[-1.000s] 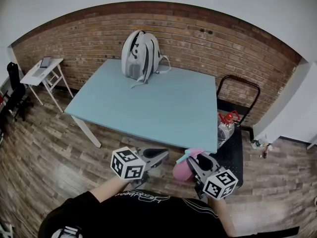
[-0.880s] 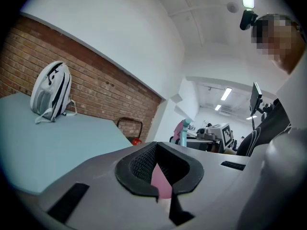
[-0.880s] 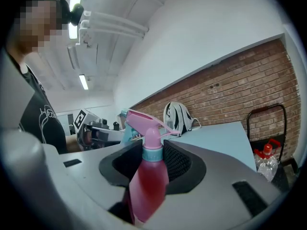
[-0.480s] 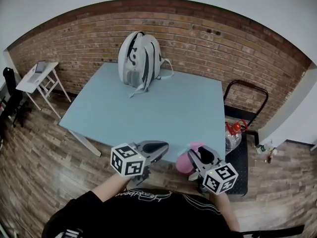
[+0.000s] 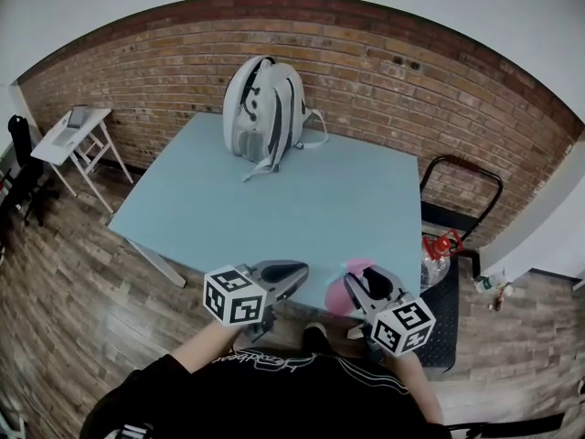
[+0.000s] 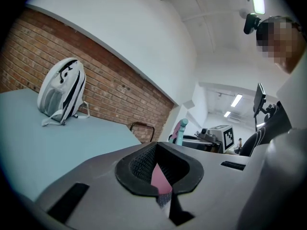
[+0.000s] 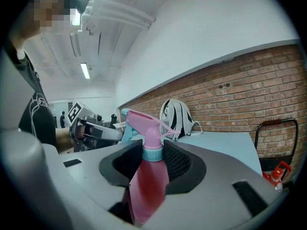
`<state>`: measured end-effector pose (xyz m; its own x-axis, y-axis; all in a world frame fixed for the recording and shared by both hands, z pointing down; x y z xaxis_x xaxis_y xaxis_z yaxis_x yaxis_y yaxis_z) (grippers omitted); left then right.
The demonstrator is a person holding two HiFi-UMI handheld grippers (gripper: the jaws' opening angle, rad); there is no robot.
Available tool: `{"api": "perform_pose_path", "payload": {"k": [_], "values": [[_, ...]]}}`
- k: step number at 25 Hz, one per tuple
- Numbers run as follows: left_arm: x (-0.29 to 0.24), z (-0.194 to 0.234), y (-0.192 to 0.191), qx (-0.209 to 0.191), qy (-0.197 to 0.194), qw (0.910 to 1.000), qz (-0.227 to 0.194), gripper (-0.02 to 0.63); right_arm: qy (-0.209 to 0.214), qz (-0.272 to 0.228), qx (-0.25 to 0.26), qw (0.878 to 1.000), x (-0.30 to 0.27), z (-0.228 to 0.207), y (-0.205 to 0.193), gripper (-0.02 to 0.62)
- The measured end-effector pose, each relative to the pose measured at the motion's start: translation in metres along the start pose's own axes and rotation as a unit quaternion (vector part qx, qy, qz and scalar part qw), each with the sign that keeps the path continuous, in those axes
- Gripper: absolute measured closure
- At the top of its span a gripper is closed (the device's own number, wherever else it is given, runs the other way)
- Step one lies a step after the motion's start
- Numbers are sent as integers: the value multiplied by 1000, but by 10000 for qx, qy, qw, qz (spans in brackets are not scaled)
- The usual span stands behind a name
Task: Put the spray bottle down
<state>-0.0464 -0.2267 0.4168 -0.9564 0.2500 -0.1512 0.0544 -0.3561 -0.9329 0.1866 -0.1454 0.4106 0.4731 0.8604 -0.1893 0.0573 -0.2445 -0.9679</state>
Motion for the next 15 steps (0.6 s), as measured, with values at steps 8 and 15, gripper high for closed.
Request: {"api": "perform_pose_path", "payload": {"k": [8,15], "values": [[-31,39,5,266,179,9994,90,598,243,161,-45,9996,-47,-46,7,459],[-63,82,12,403,411,9982,195,598,411,366,22,9985,-95,-90,9,459]]}}
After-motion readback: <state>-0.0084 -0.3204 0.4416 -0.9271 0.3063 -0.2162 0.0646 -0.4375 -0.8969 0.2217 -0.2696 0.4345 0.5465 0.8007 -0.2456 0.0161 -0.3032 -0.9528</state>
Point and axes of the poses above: the fingertips, and each gripper's own axes: x backward along the fingers, z to its left, y out of its top, the point moved 10 cm from there along x, backward along the fingers, and after that the axes turned 4 degrees about -x, right-handed, at the moved point
